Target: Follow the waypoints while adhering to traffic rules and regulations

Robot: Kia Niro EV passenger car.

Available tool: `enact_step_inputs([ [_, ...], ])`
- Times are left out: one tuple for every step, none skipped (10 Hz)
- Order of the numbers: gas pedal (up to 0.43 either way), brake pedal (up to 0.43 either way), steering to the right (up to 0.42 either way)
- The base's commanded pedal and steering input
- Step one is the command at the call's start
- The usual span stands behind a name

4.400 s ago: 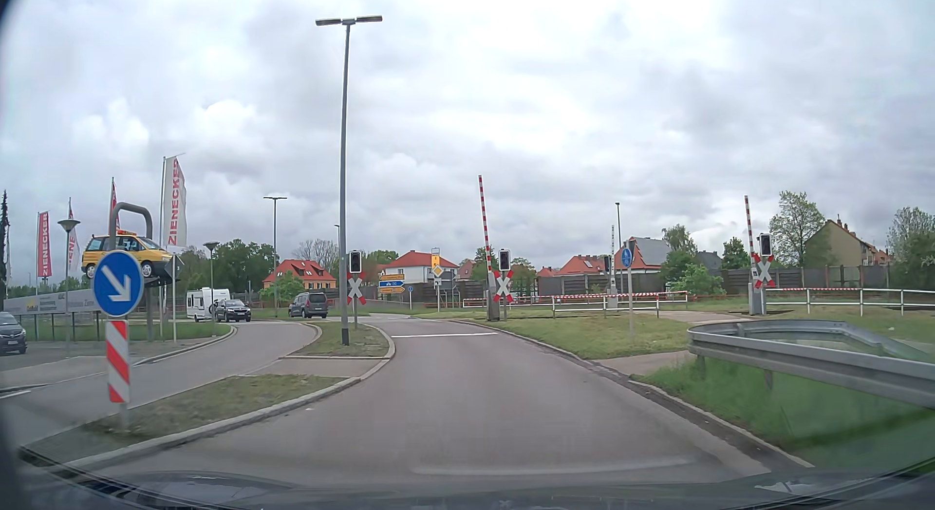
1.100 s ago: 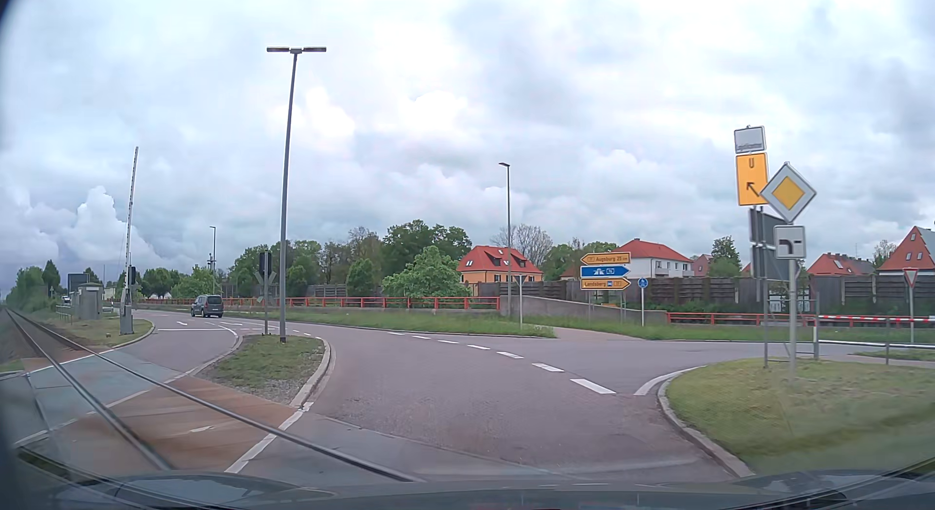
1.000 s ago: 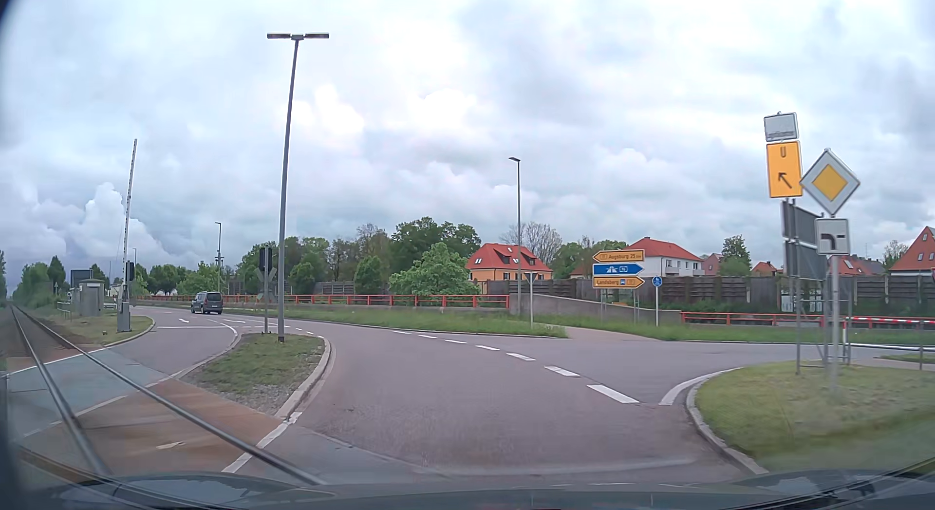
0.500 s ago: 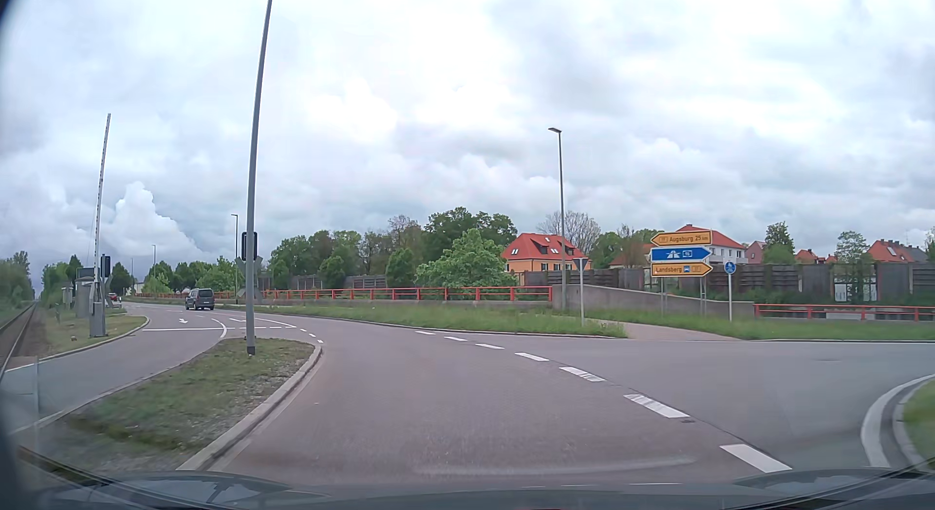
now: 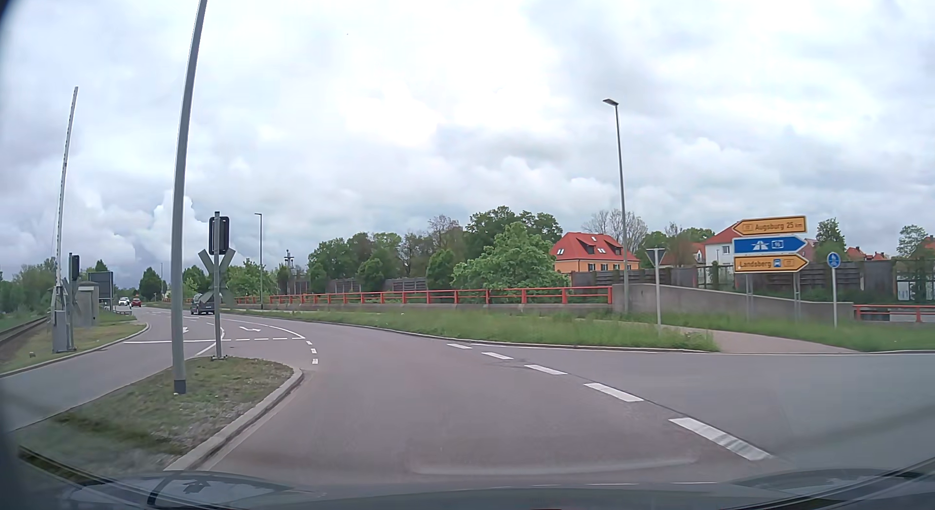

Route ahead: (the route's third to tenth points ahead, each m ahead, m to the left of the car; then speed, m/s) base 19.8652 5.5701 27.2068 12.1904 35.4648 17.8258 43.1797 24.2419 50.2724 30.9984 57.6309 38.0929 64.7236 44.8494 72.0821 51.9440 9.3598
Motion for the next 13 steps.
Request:
enact_step_inputs([
  [0.177, 0.006, -0.102],
  [0.177, 0.012, -0.102],
  [0.177, 0.012, -0.100],
  [0.177, 0.012, -0.098],
  [0.177, 0.012, -0.095],
  [0.177, 0.012, -0.095],
  [0.177, 0.012, -0.096],
  [0.189, 0.012, -0.097],
  [0.197, 0.012, -0.099],
  [0.197, 0.012, -0.103],
  [0.197, 0.012, -0.104],
  [0.197, 0.012, -0.104],
  [0.197, 0.012, -0.104],
])
